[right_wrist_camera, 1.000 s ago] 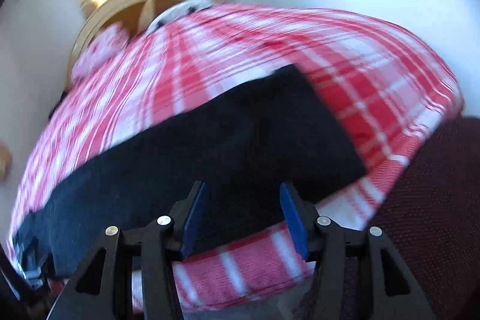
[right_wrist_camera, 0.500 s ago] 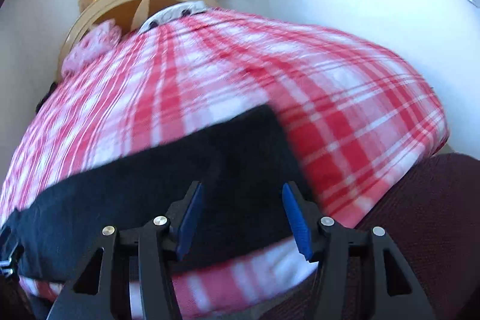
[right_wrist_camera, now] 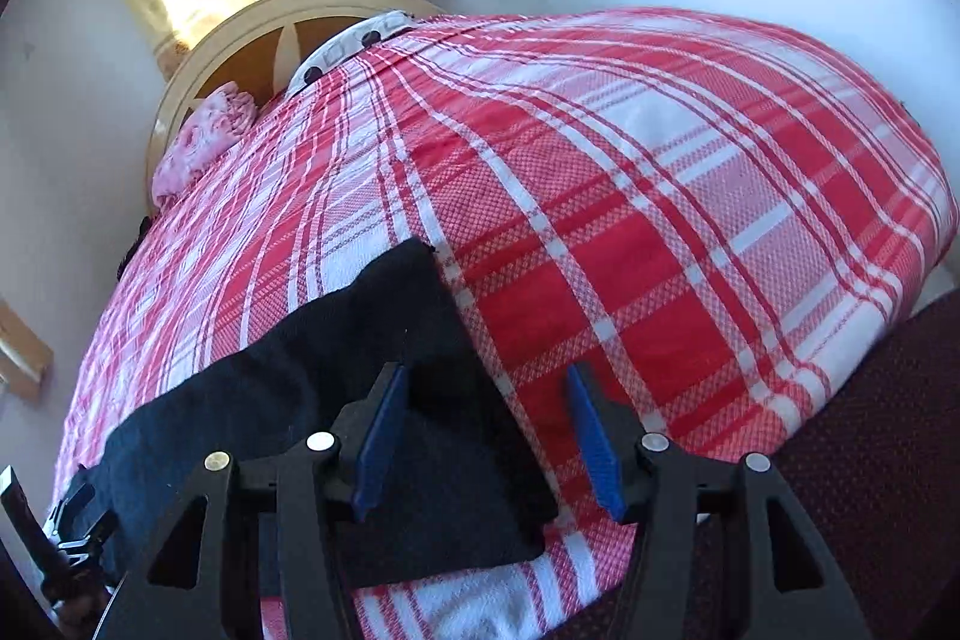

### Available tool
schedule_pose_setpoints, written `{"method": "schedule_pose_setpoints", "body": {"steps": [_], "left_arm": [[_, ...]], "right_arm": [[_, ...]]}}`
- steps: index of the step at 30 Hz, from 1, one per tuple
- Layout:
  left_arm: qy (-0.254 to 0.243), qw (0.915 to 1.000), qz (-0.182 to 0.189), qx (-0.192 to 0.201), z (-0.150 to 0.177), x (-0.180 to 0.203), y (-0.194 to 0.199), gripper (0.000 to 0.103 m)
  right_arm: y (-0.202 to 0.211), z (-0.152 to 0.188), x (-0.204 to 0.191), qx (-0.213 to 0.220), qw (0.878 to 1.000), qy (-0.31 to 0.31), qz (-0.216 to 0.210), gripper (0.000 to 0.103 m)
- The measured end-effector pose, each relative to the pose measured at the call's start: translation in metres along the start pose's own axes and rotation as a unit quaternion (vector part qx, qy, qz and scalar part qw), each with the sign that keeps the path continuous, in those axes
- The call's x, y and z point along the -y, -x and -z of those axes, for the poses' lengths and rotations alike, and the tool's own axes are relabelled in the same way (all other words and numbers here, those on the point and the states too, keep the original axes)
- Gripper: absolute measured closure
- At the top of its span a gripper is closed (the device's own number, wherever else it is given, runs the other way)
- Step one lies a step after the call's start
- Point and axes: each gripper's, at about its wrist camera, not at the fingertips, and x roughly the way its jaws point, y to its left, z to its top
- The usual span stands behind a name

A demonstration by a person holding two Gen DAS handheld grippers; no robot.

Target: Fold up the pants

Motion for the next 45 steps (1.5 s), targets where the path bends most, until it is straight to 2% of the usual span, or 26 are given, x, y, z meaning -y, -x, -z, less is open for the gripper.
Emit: {"method": "schedule_pose_setpoints", "body": {"steps": [4, 7, 11, 13, 17, 21, 23, 26, 29, 31, 33, 42, 45], "left_arm": [[0.01, 0.9998, 0.014, -0.006, 0.0, -0.004, -0.001, 0.0], [0.011, 0.9998, 0.016, -0.004, 0.001, -0.004, -0.001, 0.0], [0.013, 0.9997, 0.019, -0.004, 0.002, -0.004, -0.002, 0.0], [0.015, 0.9997, 0.021, -0.004, 0.002, -0.005, -0.002, 0.0], [0.017, 0.9996, 0.022, -0.001, 0.003, -0.005, -0.003, 0.0], [0.017, 0.9996, 0.021, 0.001, 0.003, -0.005, -0.003, 0.0], [0.017, 0.9996, 0.022, 0.001, 0.003, -0.005, -0.003, 0.0], [0.017, 0.9996, 0.022, 0.001, 0.003, -0.005, -0.003, 0.0], [0.018, 0.9996, 0.023, 0.001, 0.003, -0.005, -0.003, 0.0], [0.018, 0.9996, 0.023, 0.001, 0.002, -0.005, -0.003, 0.0], [0.018, 0.9996, 0.023, 0.001, 0.002, -0.005, -0.003, 0.0], [0.02, 0.9993, 0.032, 0.002, 0.004, -0.008, 0.0, 0.0], [0.019, 0.9993, 0.032, 0.001, 0.005, -0.008, 0.0, 0.0]], "right_arm": [[-0.001, 0.002, -0.002, -0.007, 0.999, 0.002, -0.035, 0.045], [0.0, 0.003, -0.006, -0.008, 0.999, 0.015, -0.035, 0.047], [-0.001, 0.002, 0.007, -0.007, 0.998, -0.028, -0.058, 0.052], [-0.002, 0.002, 0.003, -0.017, 0.998, -0.011, -0.062, 0.052], [-0.002, 0.0, 0.007, -0.015, 0.999, -0.009, -0.046, 0.061], [-0.004, 0.002, 0.001, -0.016, 0.999, 0.001, -0.044, 0.06], [-0.005, 0.002, 0.0, -0.019, 0.998, -0.001, -0.065, 0.06], [-0.006, 0.001, 0.003, -0.021, 0.997, -0.007, -0.075, 0.062], [-0.007, 0.002, -0.001, -0.023, 0.998, 0.009, -0.065, 0.071], [-0.007, 0.003, -0.006, -0.024, 0.997, 0.021, -0.067, 0.089], [-0.008, 0.004, -0.009, -0.025, 0.996, 0.018, -0.08, 0.09], [0.01, 0.007, -0.01, 0.005, 0.998, 0.011, -0.062, 0.09], [0.011, 0.009, -0.019, 0.01, 0.999, 0.036, -0.034, 0.09]]}}
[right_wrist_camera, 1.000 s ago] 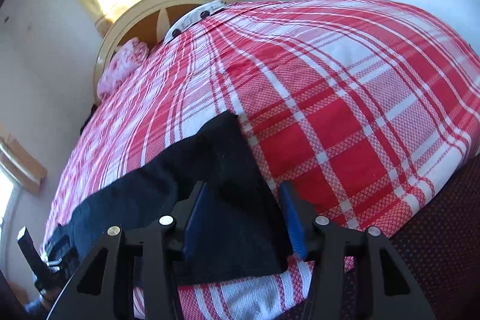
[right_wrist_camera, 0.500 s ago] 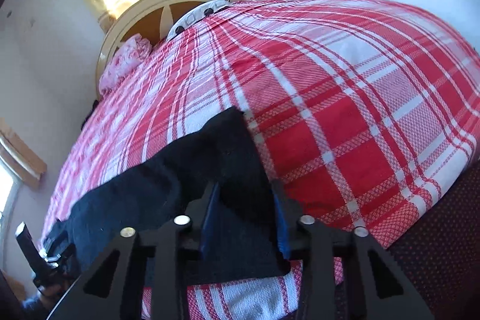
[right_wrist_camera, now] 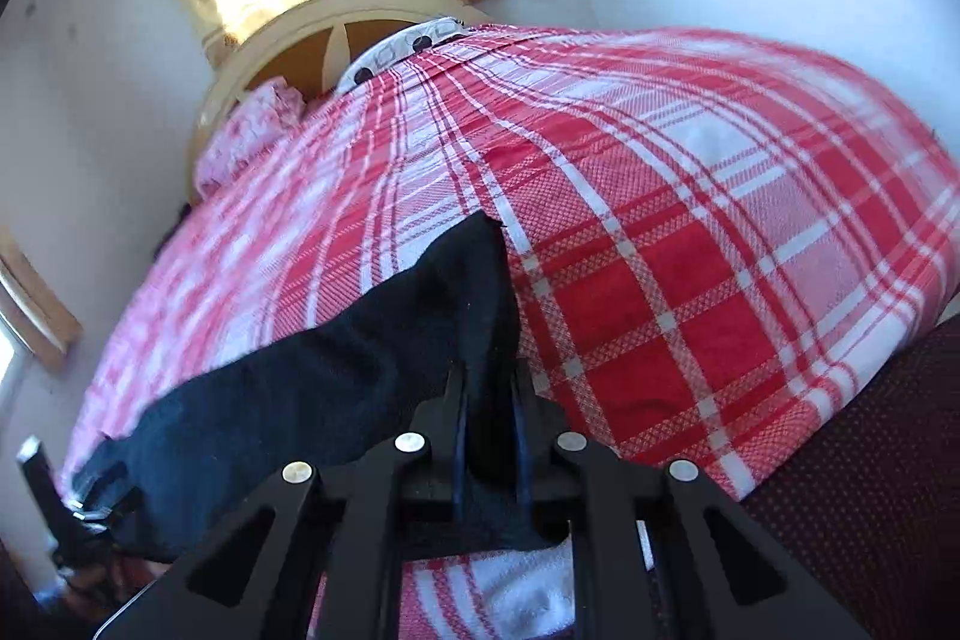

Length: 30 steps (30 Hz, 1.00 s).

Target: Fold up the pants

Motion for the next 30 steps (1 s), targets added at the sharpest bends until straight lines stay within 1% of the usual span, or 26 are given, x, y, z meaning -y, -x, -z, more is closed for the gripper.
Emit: {"method": "schedule_pose_setpoints", "body": {"steps": [1, 3, 4, 6, 10, 13, 15, 17, 20, 22, 24, 26, 27, 28, 30], "left_arm": [[-0.001, 1.0, 0.0, 0.0, 0.0, 0.0, 0.0, 0.0], [-0.002, 1.0, 0.0, 0.0, 0.001, -0.001, 0.001, 0.0], [-0.001, 1.0, 0.0, 0.0, 0.001, -0.001, 0.001, 0.0], [-0.001, 1.0, -0.002, -0.002, 0.001, -0.001, 0.002, 0.0], [-0.001, 0.9999, -0.01, 0.004, -0.001, -0.006, 0.012, 0.0], [0.001, 0.9997, -0.017, 0.017, -0.001, -0.015, 0.026, 0.0], [0.007, 0.9994, -0.024, 0.024, 0.0, -0.024, 0.034, 0.0], [0.016, 0.999, -0.029, 0.028, 0.0, -0.035, 0.043, 0.0], [0.029, 0.9979, -0.045, 0.037, 0.002, -0.052, 0.054, 0.0], [0.039, 0.9966, -0.058, 0.044, 0.005, -0.065, 0.061, 0.0], [0.05, 0.9958, -0.063, 0.043, 0.008, -0.076, 0.066, 0.0], [0.066, 0.9944, -0.069, 0.044, 0.013, -0.09, 0.07, 0.0], [0.073, 0.9938, -0.072, 0.044, 0.015, -0.096, 0.072, 0.0], [0.081, 0.993, -0.074, 0.044, 0.018, -0.104, 0.074, 0.0], [0.092, 0.9915, -0.079, 0.045, 0.022, -0.113, 0.077, 0.0]], "right_arm": [[-0.003, 0.001, 0.0, -0.003, 1.0, 0.001, 0.011, 0.09], [-0.008, 0.001, 0.006, -0.012, 1.0, -0.013, 0.008, 0.09], [-0.007, 0.001, 0.008, -0.009, 1.0, -0.019, 0.005, 0.091], [-0.003, 0.0, 0.006, -0.004, 1.0, -0.013, 0.006, 0.091], [0.014, -0.002, -0.007, 0.017, 1.0, -0.001, 0.012, 0.091], [0.031, -0.003, -0.032, 0.035, 0.999, 0.022, 0.025, 0.091], [0.04, -0.002, -0.057, 0.046, 0.997, 0.046, 0.035, 0.091], [0.047, 0.004, -0.092, 0.052, 0.994, 0.082, 0.045, 0.091], [0.048, 0.022, -0.155, 0.058, 0.985, 0.152, 0.062, 0.091], [0.045, 0.039, -0.202, 0.057, 0.976, 0.204, 0.06, 0.091], [0.037, 0.059, -0.246, 0.052, 0.965, 0.252, 0.054, 0.091], [0.025, 0.083, -0.292, 0.041, 0.953, 0.299, 0.037, 0.091], [0.02, 0.091, -0.305, 0.036, 0.949, 0.312, 0.033, 0.091], [0.012, 0.104, -0.325, 0.03, 0.941, 0.335, 0.031, 0.091], [0.0, 0.12, -0.348, 0.022, 0.933, 0.358, 0.025, 0.091]]}}
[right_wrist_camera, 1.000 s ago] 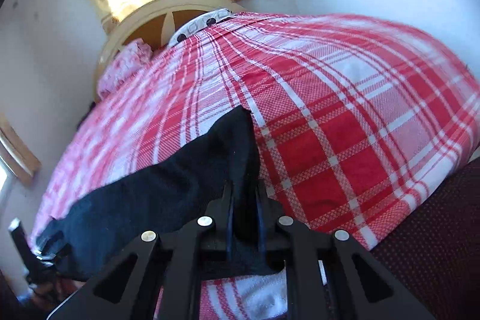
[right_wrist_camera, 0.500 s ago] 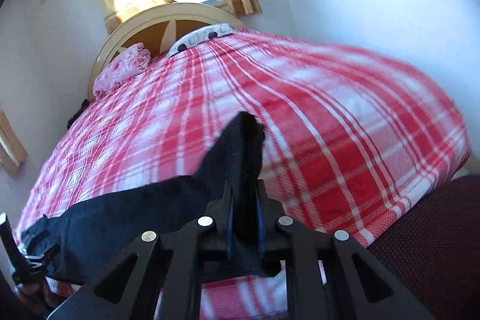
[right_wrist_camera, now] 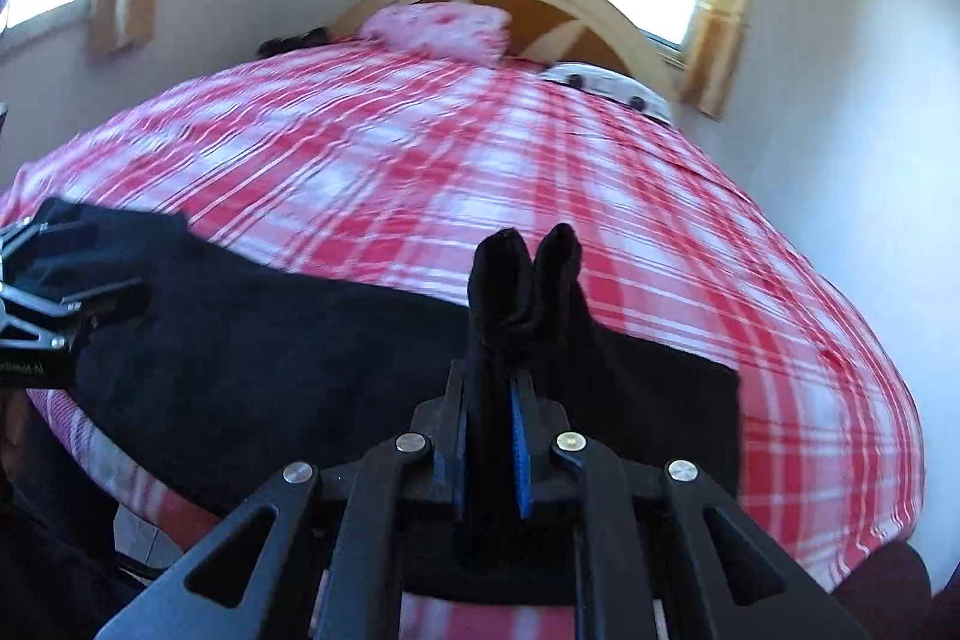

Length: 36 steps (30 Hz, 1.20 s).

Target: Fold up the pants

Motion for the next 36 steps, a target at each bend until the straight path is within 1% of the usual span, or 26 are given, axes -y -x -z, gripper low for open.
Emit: {"method": "schedule_pose_setpoints", "body": {"steps": [3, 8, 11, 16, 19, 23, 26, 27, 28, 29, 31, 33, 35, 36], "left_arm": [[0.02, 0.9998, -0.003, -0.002, 0.003, -0.016, 0.0, 0.0], [0.029, 0.9996, -0.003, -0.004, 0.007, -0.023, -0.002, 0.0], [0.034, 0.9994, 0.0, -0.001, 0.008, -0.023, -0.003, 0.0], [0.038, 0.9991, -0.009, 0.014, 0.006, -0.025, 0.004, 0.0], [0.048, 0.9984, -0.019, 0.021, 0.005, -0.032, 0.007, 0.0], [0.059, 0.9977, -0.025, 0.021, 0.005, -0.039, 0.006, 0.0], [0.061, 0.9976, -0.026, 0.018, 0.007, -0.041, 0.004, 0.0], [0.062, 0.9977, -0.025, 0.016, 0.007, -0.041, 0.004, 0.0], [0.061, 0.9977, -0.024, 0.015, 0.007, -0.041, 0.003, 0.0], [0.06, 0.9978, -0.022, 0.015, 0.007, -0.04, 0.004, 0.0], [0.058, 0.998, -0.02, 0.017, 0.007, -0.039, 0.005, 0.0], [0.057, 0.9981, -0.016, 0.017, 0.006, -0.037, 0.006, 0.0], [0.055, 0.9983, -0.009, 0.017, 0.004, -0.033, 0.007, 0.0], [0.053, 0.9985, -0.006, 0.016, 0.003, -0.031, 0.007, 0.0]], "right_arm": [[-0.017, -0.004, -0.042, -0.007, 0.999, 0.033, -0.011, 0.091], [-0.037, -0.002, -0.079, -0.024, 0.997, 0.066, -0.026, 0.091], [-0.039, 0.001, -0.082, -0.024, 0.997, 0.069, -0.034, 0.091], [-0.029, 0.0, -0.086, -0.001, 0.996, 0.068, -0.061, 0.091], [-0.026, -0.001, -0.094, 0.01, 0.994, 0.072, -0.076, 0.091], [-0.027, 0.001, -0.112, 0.014, 0.991, 0.091, -0.094, 0.091], [-0.034, 0.003, -0.124, 0.004, 0.989, 0.105, -0.103, 0.09], [-0.039, 0.005, -0.128, -0.008, 0.988, 0.113, -0.106, 0.088], [-0.042, 0.006, -0.13, -0.014, 0.987, 0.122, -0.102, 0.088], [-0.041, 0.005, -0.132, -0.011, 0.987, 0.13, -0.098, 0.087], [-0.038, 0.003, -0.133, -0.018, 0.986, 0.141, -0.091, 0.083], [-0.033, 0.001, -0.129, -0.026, 0.985, 0.144, -0.095, 0.063], [-0.02, 0.002, -0.12, -0.025, 0.983, 0.145, -0.114, 0.055], [-0.012, 0.004, -0.113, -0.022, 0.981, 0.145, -0.125, 0.053]]}}
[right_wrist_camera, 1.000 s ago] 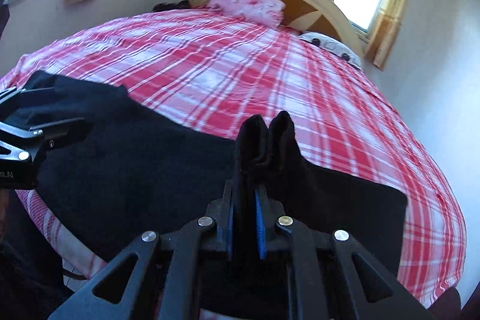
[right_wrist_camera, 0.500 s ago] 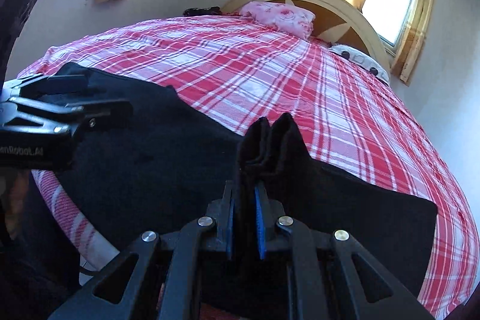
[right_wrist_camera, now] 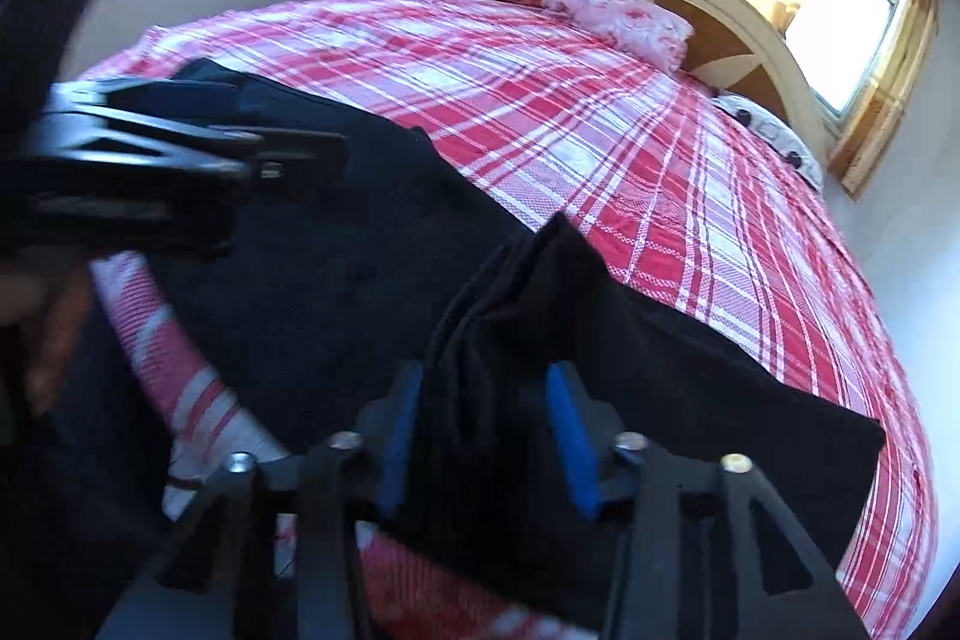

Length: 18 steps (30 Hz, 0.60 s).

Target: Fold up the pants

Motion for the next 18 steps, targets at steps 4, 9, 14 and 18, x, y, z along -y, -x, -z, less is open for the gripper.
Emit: {"method": "schedule_pose_setpoints", "body": {"steps": [4, 9, 14, 18], "left_arm": [[-0.026, 0.9995, 0.016, -0.009, -0.003, 0.023, -0.003, 0.0], [-0.088, 0.9955, 0.036, -0.007, -0.009, 0.07, -0.004, 0.0], [-0.127, 0.9905, 0.05, -0.017, -0.011, 0.101, -0.011, 0.0], [-0.161, 0.9862, 0.001, -0.038, -0.004, 0.113, -0.032, 0.0]], "right_arm": [[0.023, 0.018, 0.019, 0.012, 1.0, -0.002, 0.01, 0.05], [0.036, 0.039, 0.083, 0.024, 0.994, -0.078, 0.072, 0.049], [0.046, 0.056, 0.149, 0.044, 0.976, -0.211, 0.013, 0.047], [0.048, 0.064, 0.176, 0.075, 0.963, -0.258, -0.004, 0.044]]}}
